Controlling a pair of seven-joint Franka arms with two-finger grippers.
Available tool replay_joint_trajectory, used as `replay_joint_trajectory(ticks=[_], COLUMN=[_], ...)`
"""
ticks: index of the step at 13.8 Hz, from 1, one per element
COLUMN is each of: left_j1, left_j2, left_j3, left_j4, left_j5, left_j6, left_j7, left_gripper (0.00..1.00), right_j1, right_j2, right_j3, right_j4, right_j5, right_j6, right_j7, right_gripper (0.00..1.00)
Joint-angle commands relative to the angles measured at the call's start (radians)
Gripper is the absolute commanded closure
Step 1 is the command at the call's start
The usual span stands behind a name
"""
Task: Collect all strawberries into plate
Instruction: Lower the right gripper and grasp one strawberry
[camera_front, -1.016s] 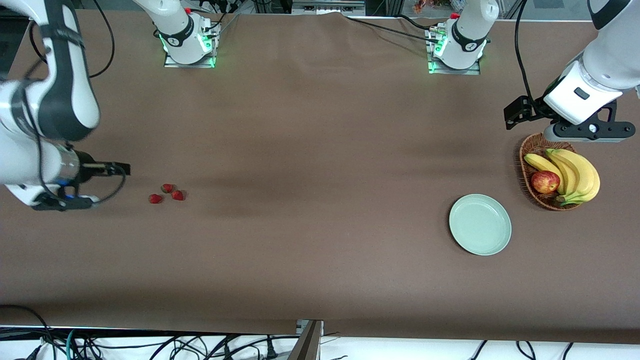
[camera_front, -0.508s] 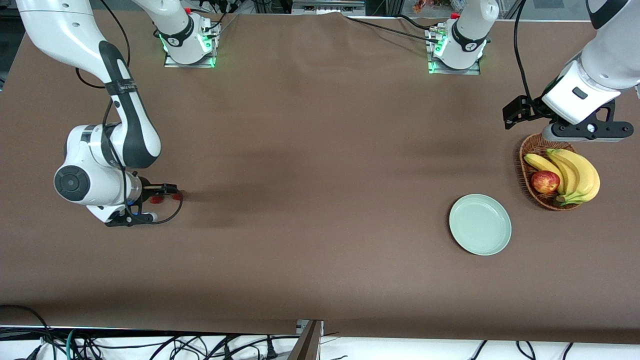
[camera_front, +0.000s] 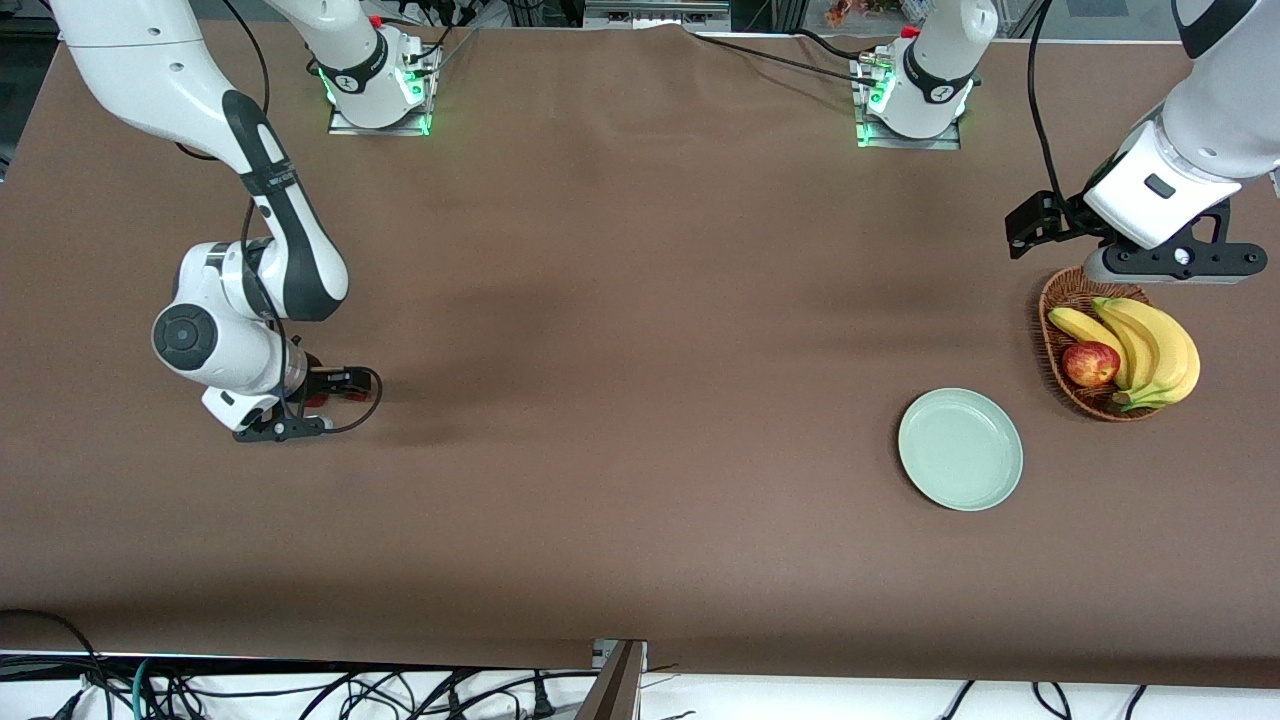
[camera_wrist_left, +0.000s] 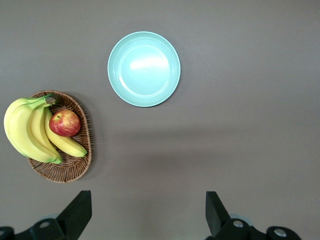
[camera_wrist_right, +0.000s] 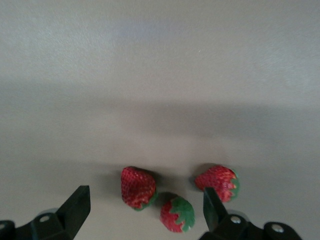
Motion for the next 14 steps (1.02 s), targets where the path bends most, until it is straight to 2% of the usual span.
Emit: replay_joint_trajectory(ticks=[1,12,14], left_j1=[0.005,0.005,0.005], left_j2=[0.008,0.008,0.008], left_j3=[-0.004,-0.004,-0.004], left_j4=[0.026,0.026,0.026], left_j5=[-0.017,-0.017,-0.017], left_j6=[-0.021,-0.021,-0.021], left_j7=[0.007,0.007,0.007], left_gripper=[0.00,0.00,0.00], right_j1=[-0.005,-0.005,-0.005], right_j2=[-0.039,-0.021,-0.021], right_j3=[0.015,0.018,0.018], right_j4=[-0.091,-0.097,-0.102], right_j5=[0.010,0.010,0.010], right_j6=[0.084,0.126,0.126], right_j7=[-0.010,-0.091,-0.091], right_gripper=[0.00,0.02,0.14])
